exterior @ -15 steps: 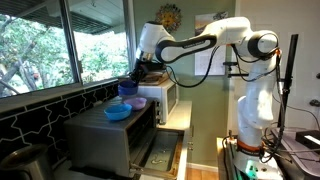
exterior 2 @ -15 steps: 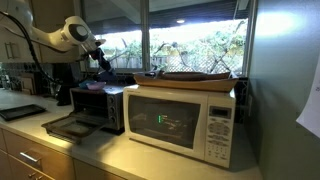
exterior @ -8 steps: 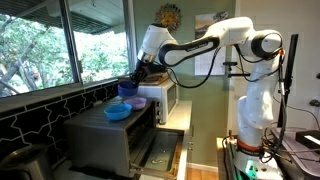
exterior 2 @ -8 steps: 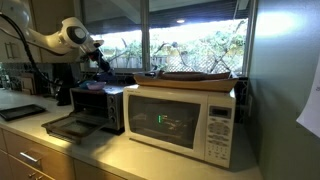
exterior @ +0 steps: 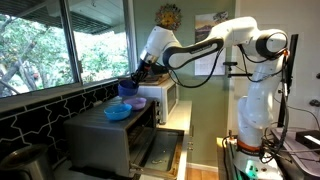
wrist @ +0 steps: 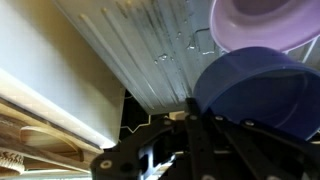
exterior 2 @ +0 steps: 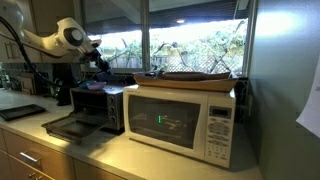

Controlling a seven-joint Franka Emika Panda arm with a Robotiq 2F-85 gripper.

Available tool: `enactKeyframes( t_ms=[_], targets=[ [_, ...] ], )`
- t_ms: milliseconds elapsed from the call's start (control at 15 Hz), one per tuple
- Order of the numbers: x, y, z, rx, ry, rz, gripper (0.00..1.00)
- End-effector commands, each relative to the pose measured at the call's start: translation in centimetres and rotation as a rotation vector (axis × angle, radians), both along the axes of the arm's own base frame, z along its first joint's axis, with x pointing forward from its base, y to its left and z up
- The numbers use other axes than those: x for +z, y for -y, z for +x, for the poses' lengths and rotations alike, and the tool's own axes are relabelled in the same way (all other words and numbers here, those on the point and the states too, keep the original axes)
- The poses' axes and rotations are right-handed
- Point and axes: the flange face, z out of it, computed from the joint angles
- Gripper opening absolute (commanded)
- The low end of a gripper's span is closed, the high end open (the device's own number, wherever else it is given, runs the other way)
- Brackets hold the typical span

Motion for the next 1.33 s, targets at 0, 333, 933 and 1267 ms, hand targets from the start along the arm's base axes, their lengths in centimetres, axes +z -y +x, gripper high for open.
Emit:
enactKeyframes(
  t_ms=[0, 333, 933, 1267],
  targets=[
    [-0.23, 0.41, -1.18, 0.035, 0.029, -0.002, 0.01],
    [-0.68, 0.42, -1.4, 0.058, 0.043, 0.002, 0.01],
    [-0.64, -0.24, -1.63, 0.115, 0.085, 0.025, 0.01],
    [-0.66, -0.46, -1.71, 0.139, 0.103, 0.034, 0.01]
  ],
)
